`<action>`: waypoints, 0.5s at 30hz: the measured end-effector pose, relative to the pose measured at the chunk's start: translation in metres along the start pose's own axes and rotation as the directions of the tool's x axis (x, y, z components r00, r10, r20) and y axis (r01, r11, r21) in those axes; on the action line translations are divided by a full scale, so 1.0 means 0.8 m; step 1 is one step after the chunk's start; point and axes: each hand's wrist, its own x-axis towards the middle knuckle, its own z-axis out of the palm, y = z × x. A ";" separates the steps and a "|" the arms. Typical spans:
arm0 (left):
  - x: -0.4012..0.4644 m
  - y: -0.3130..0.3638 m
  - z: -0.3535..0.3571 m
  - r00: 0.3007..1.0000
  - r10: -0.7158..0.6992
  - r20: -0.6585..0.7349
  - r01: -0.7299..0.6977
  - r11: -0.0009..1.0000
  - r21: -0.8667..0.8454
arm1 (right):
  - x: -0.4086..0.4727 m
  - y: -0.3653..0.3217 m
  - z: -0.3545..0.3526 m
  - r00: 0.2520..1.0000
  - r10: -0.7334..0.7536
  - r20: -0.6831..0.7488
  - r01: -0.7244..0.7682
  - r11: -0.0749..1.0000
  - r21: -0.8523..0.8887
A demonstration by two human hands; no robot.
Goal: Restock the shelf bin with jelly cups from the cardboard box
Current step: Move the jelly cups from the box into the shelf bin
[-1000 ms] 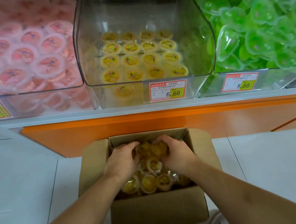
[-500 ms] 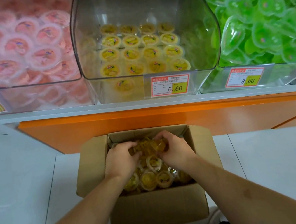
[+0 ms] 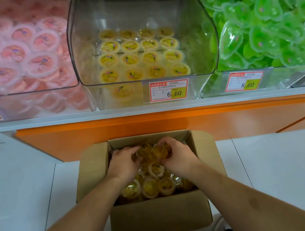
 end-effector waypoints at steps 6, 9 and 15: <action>0.007 -0.005 0.012 0.990 -0.067 -0.127 0.062 0.997 -0.041 | 0.017 0.008 0.008 1.000 -0.003 0.003 0.003 1.000 0.014; -0.005 0.006 0.009 0.978 -0.078 -0.194 0.076 0.997 -0.021 | 0.016 0.006 0.007 1.000 0.012 0.000 -0.012 1.000 0.018; -0.036 0.028 -0.032 0.977 -0.119 -0.178 0.053 0.939 -0.340 | -0.010 -0.015 -0.020 0.999 0.043 0.033 -0.046 0.995 0.085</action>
